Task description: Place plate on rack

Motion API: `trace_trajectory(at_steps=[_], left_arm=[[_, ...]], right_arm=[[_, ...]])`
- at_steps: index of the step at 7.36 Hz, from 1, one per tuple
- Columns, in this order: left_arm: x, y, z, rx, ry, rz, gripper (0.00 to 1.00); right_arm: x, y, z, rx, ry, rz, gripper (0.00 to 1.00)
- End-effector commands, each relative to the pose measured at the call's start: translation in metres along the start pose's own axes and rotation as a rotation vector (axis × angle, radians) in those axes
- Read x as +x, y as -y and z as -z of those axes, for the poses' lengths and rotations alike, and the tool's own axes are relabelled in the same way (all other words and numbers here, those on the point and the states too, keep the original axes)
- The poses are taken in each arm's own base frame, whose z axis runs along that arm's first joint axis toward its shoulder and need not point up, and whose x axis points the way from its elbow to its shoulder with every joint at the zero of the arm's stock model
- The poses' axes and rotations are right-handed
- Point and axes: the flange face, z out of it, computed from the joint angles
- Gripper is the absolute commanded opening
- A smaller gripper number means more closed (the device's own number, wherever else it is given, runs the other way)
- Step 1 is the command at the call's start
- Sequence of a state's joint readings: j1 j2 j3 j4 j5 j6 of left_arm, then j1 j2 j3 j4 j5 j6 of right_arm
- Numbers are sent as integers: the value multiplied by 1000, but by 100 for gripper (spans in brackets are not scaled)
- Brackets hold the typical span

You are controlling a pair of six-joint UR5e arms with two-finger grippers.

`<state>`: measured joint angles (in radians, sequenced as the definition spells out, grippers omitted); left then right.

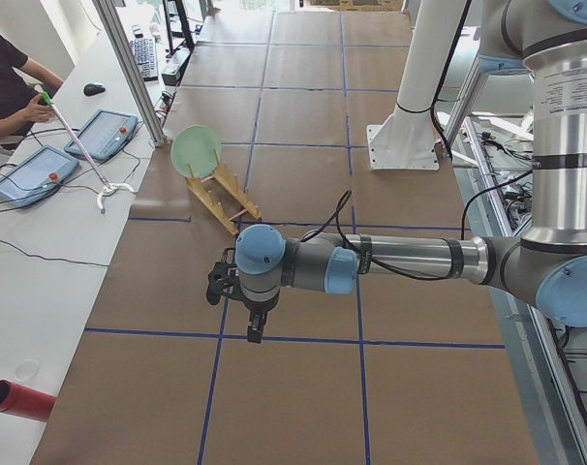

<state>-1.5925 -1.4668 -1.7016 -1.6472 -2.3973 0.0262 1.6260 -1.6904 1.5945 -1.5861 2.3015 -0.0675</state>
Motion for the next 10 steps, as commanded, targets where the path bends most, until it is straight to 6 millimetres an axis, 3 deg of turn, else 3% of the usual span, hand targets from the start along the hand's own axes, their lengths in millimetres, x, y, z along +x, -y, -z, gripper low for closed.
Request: trace_trajectory(at_steps=[1,10], left_arm=[[0,-6,1,1,-3,11,100],[-1,-5,2,-5,6,11,100]], right_arm=[[0,0,0,0,1,0,100],[0,0,0,1,1,1,100]])
